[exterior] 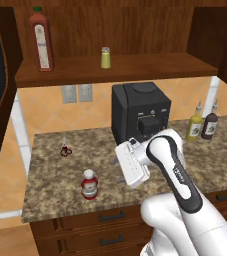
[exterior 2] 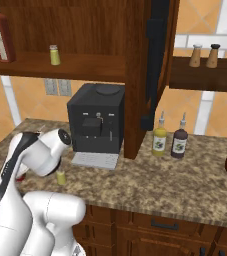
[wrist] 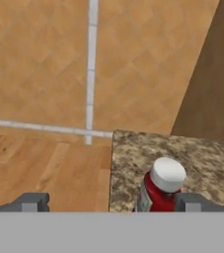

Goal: Put the shaker and condiment bottle from the counter next to their counterparts in the cabinet.

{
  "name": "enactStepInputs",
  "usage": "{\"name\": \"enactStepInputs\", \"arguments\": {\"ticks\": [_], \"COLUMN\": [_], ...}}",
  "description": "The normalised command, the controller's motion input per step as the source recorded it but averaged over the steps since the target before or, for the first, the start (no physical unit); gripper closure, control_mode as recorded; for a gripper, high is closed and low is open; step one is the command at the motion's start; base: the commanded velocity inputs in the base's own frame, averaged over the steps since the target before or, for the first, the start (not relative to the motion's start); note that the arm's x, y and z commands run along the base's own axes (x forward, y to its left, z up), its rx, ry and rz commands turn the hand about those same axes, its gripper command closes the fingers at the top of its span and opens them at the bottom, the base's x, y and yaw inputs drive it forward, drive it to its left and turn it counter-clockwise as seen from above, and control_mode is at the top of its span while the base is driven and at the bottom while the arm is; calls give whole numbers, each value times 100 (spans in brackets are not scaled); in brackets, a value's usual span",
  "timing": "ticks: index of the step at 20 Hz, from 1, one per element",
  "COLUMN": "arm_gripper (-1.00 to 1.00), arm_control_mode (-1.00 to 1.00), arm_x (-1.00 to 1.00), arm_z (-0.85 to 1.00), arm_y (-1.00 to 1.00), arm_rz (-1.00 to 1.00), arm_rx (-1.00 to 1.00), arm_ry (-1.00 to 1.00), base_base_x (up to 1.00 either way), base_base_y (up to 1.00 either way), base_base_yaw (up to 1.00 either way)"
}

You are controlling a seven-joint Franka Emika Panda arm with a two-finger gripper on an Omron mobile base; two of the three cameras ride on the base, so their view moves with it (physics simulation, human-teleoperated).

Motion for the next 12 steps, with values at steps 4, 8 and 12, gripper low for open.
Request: {"name": "enactStepInputs", "arguments": {"ticks": [4, 8, 12], "arm_gripper": [-100, -100, -100], "arm_control_mode": [-100, -100, -100], "arm_x": [21, 4, 4], "arm_z": [-29, -37, -35], "arm_y": [3, 0, 17], "arm_rz": [0, 0, 0], "arm_rx": [0, -6, -2], "arm_ry": [0, 0, 0], "base_base_x": [0, 0, 0], "base_base_y": [0, 0, 0], "base_base_yaw": [0, 0, 0]}}
